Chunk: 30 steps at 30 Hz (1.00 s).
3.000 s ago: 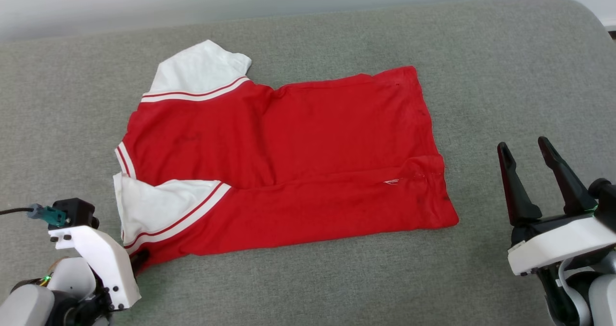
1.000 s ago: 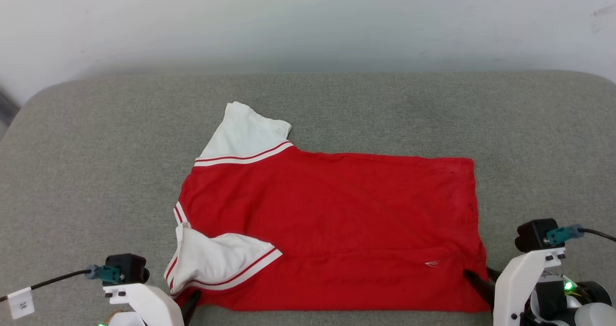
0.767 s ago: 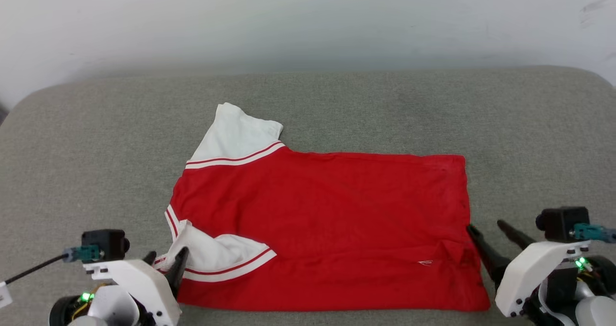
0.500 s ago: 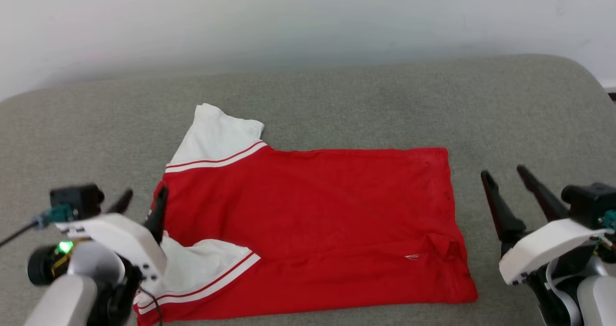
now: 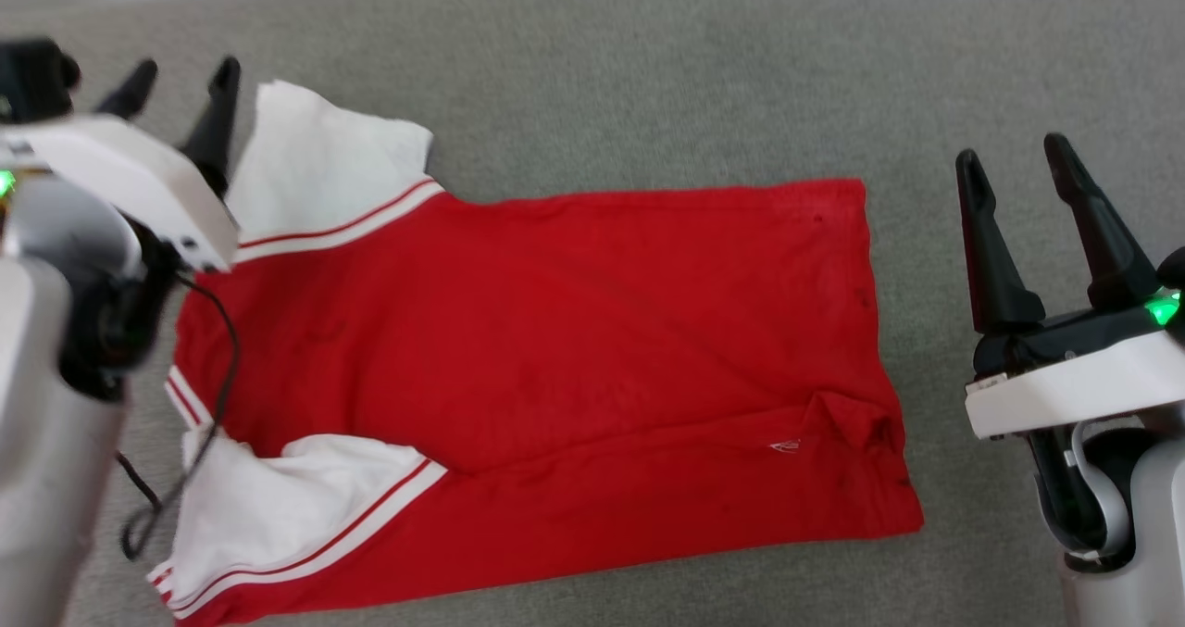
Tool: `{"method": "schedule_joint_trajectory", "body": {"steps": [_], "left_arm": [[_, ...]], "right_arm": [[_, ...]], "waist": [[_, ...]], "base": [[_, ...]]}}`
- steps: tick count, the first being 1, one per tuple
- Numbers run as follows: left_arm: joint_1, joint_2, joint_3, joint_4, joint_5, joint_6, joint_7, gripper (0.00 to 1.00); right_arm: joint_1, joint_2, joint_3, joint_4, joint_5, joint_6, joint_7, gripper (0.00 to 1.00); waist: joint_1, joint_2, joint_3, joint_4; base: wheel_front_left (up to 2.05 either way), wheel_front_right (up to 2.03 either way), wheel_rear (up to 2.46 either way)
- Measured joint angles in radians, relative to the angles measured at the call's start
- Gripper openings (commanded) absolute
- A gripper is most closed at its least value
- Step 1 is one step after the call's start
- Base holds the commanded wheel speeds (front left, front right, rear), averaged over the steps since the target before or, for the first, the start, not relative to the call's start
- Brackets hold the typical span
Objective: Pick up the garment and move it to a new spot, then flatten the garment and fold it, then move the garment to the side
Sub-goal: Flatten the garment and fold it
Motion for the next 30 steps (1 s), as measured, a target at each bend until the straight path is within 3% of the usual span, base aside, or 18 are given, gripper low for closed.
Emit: {"method": "schedule_joint_trajectory", "body": {"steps": [7,10,14,20,21,22,24,30], "left_arm": [[-0.219,0.101,-0.063,0.114,-0.042,-0.112,0.306,1.0],[-0.285,0.156,-0.092,0.15,-0.057,-0.137,0.469,1.0],[-0.322,0.201,-0.115,0.186,-0.084,-0.136,0.651,1.0],[-0.344,0.215,-0.098,0.224,-0.126,-0.096,0.746,1.0],[-0.345,0.214,-0.091,0.231,-0.141,-0.089,0.756,0.69],[-0.345,0.213,-0.087,0.237,-0.149,-0.084,0.759,0.69],[-0.344,0.208,-0.08,0.247,-0.161,-0.078,0.761,0.0],[-0.32,0.164,-0.079,0.266,-0.161,-0.08,0.676,0.0]], "right_arm": [[-0.028,0.02,-0.002,0.002,-0.001,0.0,-0.018,1.0],[-0.03,0.03,-0.002,0.01,0.003,0.0,-0.026,1.0],[-0.035,0.038,0.004,0.026,0.014,0.0,-0.036,1.0],[-0.05,0.044,0.023,0.054,0.03,0.0,-0.048,1.0],[-0.05,0.045,0.025,0.058,0.033,0.0,-0.048,1.0],[-0.05,0.045,0.026,0.061,0.036,0.0,-0.049,1.0],[-0.051,0.044,0.025,0.067,0.04,0.0,-0.05,1.0],[-0.059,0.017,0.021,0.081,0.074,0.0,-0.012,1.0]], "waist": [[0.0001,0.0,0.118,-0.054],[0.0001,0.0,0.152,-0.082],[0.0,0.0,0.192,-0.114],[-0.0001,0.0,0.237,-0.154],[-0.0001,0.0,0.242,-0.159],[-0.0001,0.0,0.245,-0.163],[-0.0002,0.0,0.247,-0.167],[-0.0001,0.0,0.224,-0.15]], "base": [[0.0,0.0,0.0],[0.0,0.0,0.0],[0.0,0.0,0.0],[0.0,0.0,0.0],[0.0,0.0,0.0],[0.0,0.0,0.0],[0.0,0.0,0.0],[0.0,0.0,0.0]]}}
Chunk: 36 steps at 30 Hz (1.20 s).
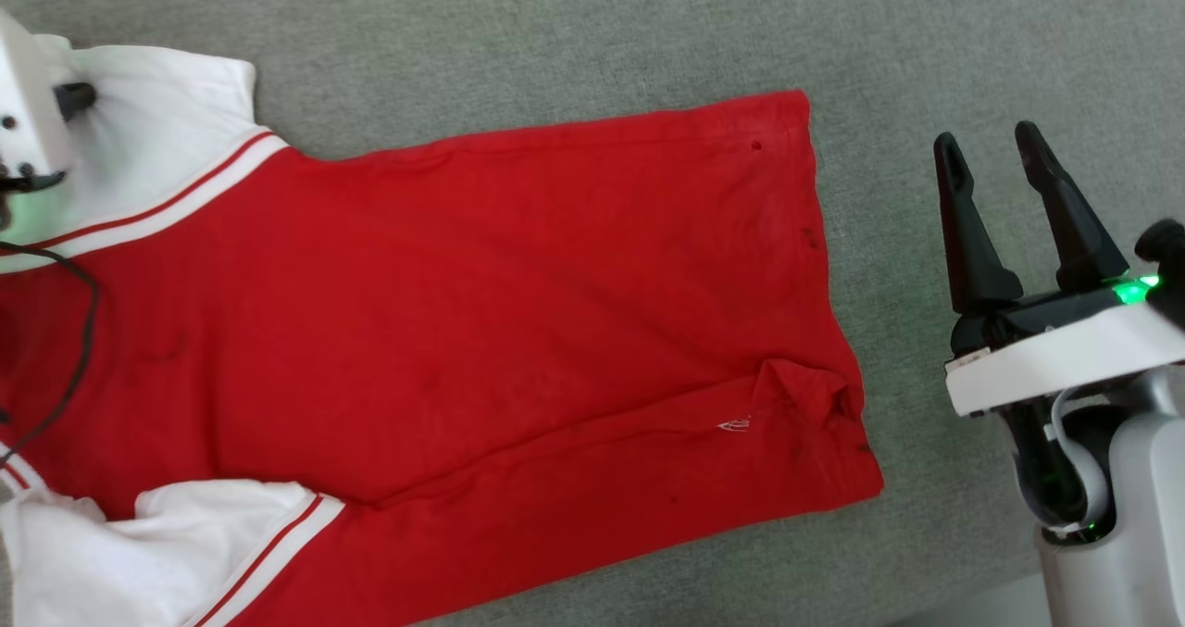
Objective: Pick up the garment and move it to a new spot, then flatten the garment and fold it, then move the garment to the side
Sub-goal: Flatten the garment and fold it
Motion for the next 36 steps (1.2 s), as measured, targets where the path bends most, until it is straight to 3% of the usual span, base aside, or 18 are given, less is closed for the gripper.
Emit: {"method": "schedule_joint_trajectory", "body": {"steps": [4,13,24,25,26,27,32,36], "left_arm": [[0.006,-0.03,-0.013,0.013,0.021,-0.023,-0.074,0.0],[-0.025,-0.098,-0.048,-0.032,0.049,-0.081,-0.187,0.0],[-0.039,-0.133,-0.073,-0.092,0.059,-0.101,-0.257,0.0],[-0.037,-0.135,-0.074,-0.092,0.059,-0.102,-0.263,0.0],[-0.036,-0.135,-0.074,-0.092,0.058,-0.107,-0.267,0.0],[-0.034,-0.137,-0.075,-0.09,0.057,-0.108,-0.273,0.0],[-0.025,-0.143,-0.076,-0.077,0.052,-0.114,-0.309,0.0],[0.002,-0.142,-0.061,-0.072,0.048,-0.118,-0.368,0.0]], "right_arm": [[-0.036,-0.032,0.005,0.042,0.046,0.0,0.086,1.0],[-0.199,-0.115,0.022,0.262,0.15,0.0,0.44,1.0],[-0.426,-0.158,0.067,0.48,0.173,0.0,0.776,1.0],[-0.44,-0.161,0.072,0.492,0.169,0.0,0.803,0.45],[-0.452,-0.162,0.073,0.502,0.166,0.0,0.824,0.28],[-0.462,-0.162,0.072,0.512,0.166,0.0,0.842,0.0],[-0.481,-0.16,0.074,0.52,0.147,0.0,0.862,0.0],[-0.478,-0.162,0.063,0.474,0.139,0.0,0.783,0.0]], "waist": [[0.0,0.0,-0.029,0.027],[0.0001,0.0,-0.083,0.129],[0.0,0.0,-0.052,0.231],[0.0,0.0,-0.049,0.235],[0.0,0.0,-0.046,0.239],[-0.0001,0.0,-0.044,0.242],[0.0,0.0,-0.052,0.248],[0.0,0.0,-0.078,0.25]], "base": [[0.0,0.0,0.0],[0.0,0.0,0.0],[0.0,0.0,0.0],[0.0,0.0,0.0],[0.0,0.0,0.0],[0.0,0.0,0.0],[0.0,0.0,0.0],[0.0,0.0,0.0]]}}
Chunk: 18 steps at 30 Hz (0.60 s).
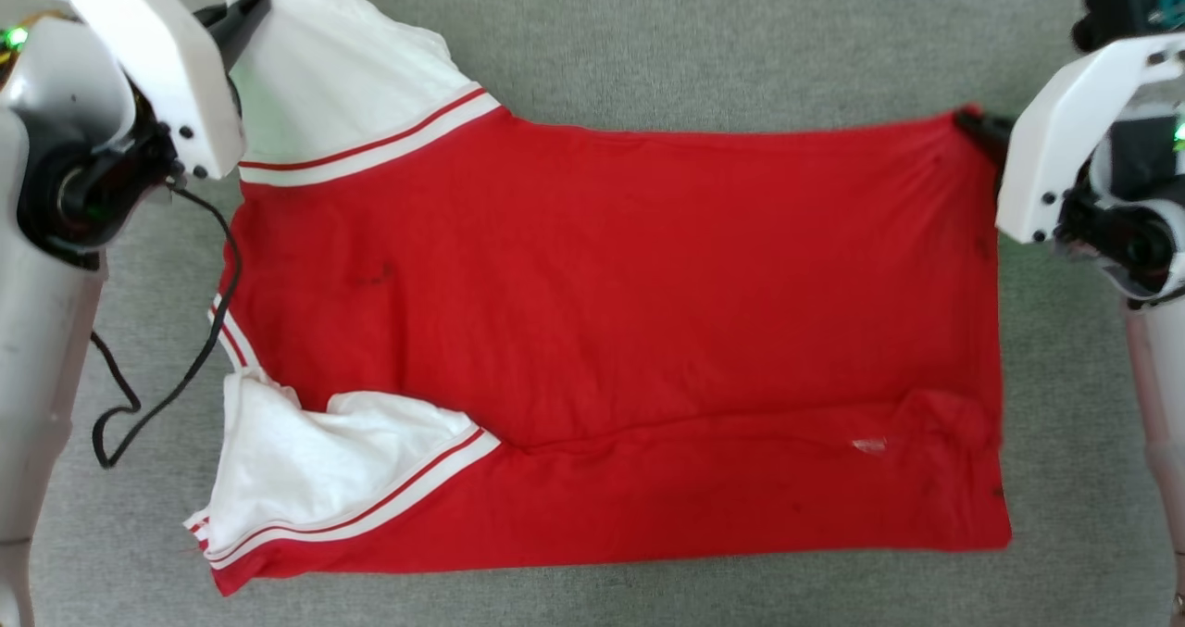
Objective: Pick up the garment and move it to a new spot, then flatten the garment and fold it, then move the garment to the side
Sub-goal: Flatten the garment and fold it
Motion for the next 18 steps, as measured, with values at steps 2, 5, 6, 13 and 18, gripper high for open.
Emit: {"method": "schedule_joint_trajectory", "body": {"steps": [2,5,6,13,18], "left_arm": [[0.026,0.004,0.011,-0.004,-0.004,0.0,-0.033,0.0],[0.091,0.015,0.029,-0.029,-0.009,0.002,-0.086,0.0],[0.119,0.017,0.035,-0.043,-0.01,0.01,-0.104,0.0],[0.407,0.032,0.078,-0.183,-0.031,0.085,-0.216,0.0],[0.649,0.01,0.072,-0.25,-0.065,0.138,-0.254,0.0]], "right_arm": [[0.007,-0.001,-0.014,-0.037,0.001,0.0,-0.035,0.0],[0.066,-0.003,-0.032,-0.095,0.003,0.0,-0.068,0.0],[0.091,-0.004,-0.039,-0.115,0.006,0.0,-0.076,0.0],[0.317,0.011,-0.093,-0.235,0.015,0.0,-0.119,0.0],[0.483,0.041,-0.119,-0.268,0.031,0.0,-0.136,0.0]], "waist": [[0.0,0.0,-0.02,0.001],[0.0,0.0,-0.058,0.004],[0.0,0.0,-0.072,0.006],[-0.0001,0.0,-0.176,0.02],[-0.0001,0.0,-0.244,0.03]], "base": [[0.0,0.0,0.0],[0.0,0.0,0.0],[0.0,0.0,0.0],[0.0,0.0,0.0],[0.0,0.0,0.0]]}}
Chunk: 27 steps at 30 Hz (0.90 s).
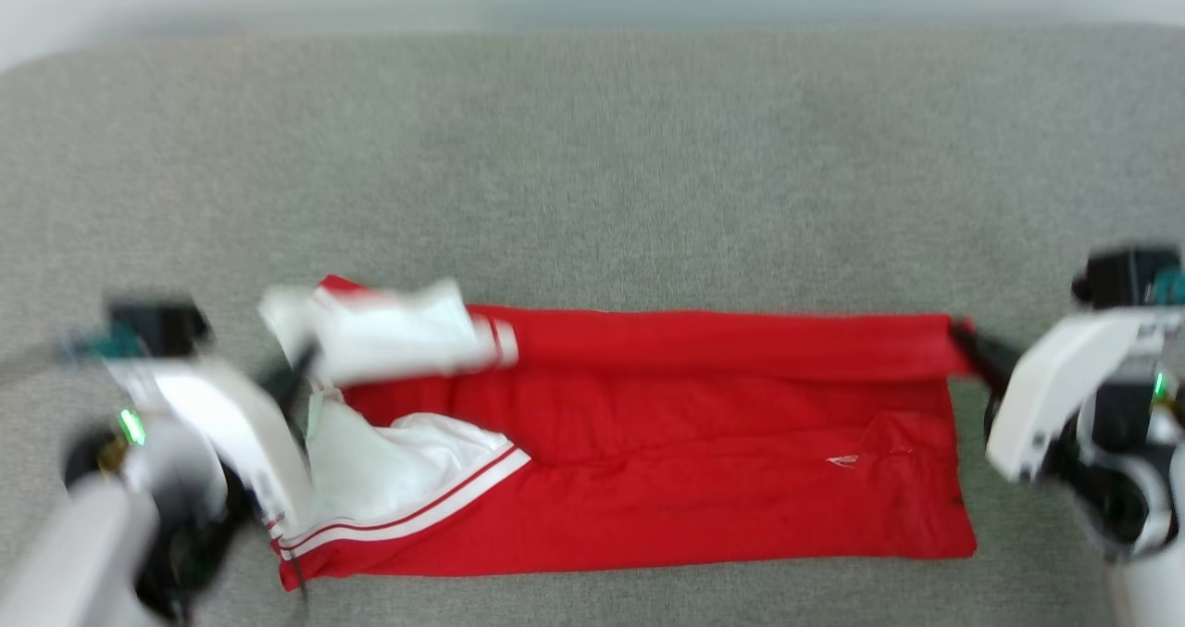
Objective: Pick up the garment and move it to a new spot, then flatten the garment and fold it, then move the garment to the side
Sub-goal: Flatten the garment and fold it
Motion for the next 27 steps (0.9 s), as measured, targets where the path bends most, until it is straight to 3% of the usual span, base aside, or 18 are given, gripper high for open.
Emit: {"method": "schedule_joint_trajectory", "body": {"steps": [5,6,7,8,13,19,23,27], "left_arm": [[0.176,-0.05,-0.023,0.004,-0.045,0.031,-0.013,0.0],[0.2,-0.059,-0.03,0.015,-0.05,0.035,-0.013,0.1],[0.219,-0.069,-0.037,0.025,-0.055,0.039,-0.013,0.45],[0.229,-0.081,-0.042,0.036,-0.058,0.038,-0.019,1.0],[0.231,-0.131,-0.04,0.069,-0.027,0.04,-0.132,1.0],[0.211,-0.137,-0.01,0.051,0.058,0.066,-0.305,1.0],[0.197,-0.146,0.009,-0.016,0.11,0.106,-0.395,1.0],[0.191,-0.152,0.016,-0.093,0.183,0.16,-0.479,1.0]], "right_arm": [[0.127,0.017,-0.013,0.027,0.005,0.0,-0.031,0.03],[0.146,0.022,-0.013,0.037,0.005,0.0,-0.041,0.38],[0.162,0.028,-0.012,0.05,0.006,0.0,-0.045,1.0],[0.18,0.03,-0.012,0.062,0.006,0.0,-0.059,1.0],[0.22,0.034,-0.011,0.095,0.009,0.0,-0.197,1.0],[0.221,0.006,-0.001,0.034,0.019,0.0,-0.328,1.0],[0.212,-0.03,-0.032,0.002,0.024,0.0,-0.317,1.0],[0.196,-0.08,-0.08,-0.002,0.024,0.0,-0.213,1.0]], "waist": [[-0.0001,0.0,-0.049,0.003],[-0.0001,0.0,-0.056,0.002],[-0.0001,0.0,-0.062,0.002],[-0.0001,0.0,-0.066,0.001],[-0.0001,0.0,-0.082,0.003],[-0.0001,0.0,-0.11,-0.004],[-0.0001,0.0,-0.129,-0.006],[-0.0001,0.0,-0.139,0.002]], "base": [[0.0,0.0,0.0],[0.0,0.0,0.0],[0.0,0.0,0.0],[0.0,0.0,0.0],[0.0,0.0,0.0],[0.0,0.0,0.0],[0.0,0.0,0.0],[0.0,0.0,0.0]]}}
